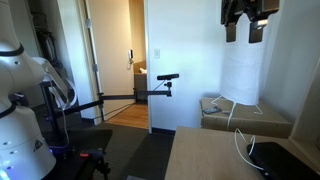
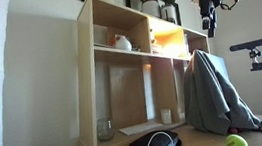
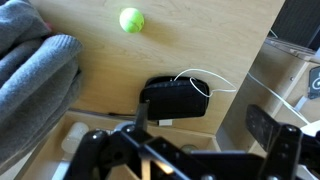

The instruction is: Lift up the object and put it down

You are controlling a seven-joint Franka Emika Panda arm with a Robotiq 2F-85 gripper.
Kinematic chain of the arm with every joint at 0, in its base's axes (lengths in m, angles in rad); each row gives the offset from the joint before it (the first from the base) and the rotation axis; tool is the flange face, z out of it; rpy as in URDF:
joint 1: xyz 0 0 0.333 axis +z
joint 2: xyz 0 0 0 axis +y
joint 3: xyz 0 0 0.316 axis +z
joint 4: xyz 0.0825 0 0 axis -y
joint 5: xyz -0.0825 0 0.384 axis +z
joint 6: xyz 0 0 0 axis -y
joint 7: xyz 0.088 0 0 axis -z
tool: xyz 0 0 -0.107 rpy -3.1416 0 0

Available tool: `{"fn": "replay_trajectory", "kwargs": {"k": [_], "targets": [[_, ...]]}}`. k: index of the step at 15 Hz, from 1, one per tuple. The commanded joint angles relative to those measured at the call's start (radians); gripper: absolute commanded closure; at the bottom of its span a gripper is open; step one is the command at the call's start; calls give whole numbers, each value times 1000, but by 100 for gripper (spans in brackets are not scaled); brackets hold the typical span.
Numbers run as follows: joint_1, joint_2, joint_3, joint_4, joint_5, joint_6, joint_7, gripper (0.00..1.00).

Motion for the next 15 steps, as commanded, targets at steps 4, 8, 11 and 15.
{"fn": "replay_trajectory", "kwargs": {"k": [4, 8, 11, 15], "targets": [[-2, 1, 2, 5, 0, -4, 0, 0], [-7, 26, -7, 5, -13, 8, 23, 0], [-19, 67, -19, 12, -6, 2, 26, 0], [-41, 136, -27, 29, 0, -11, 30, 0]]}}
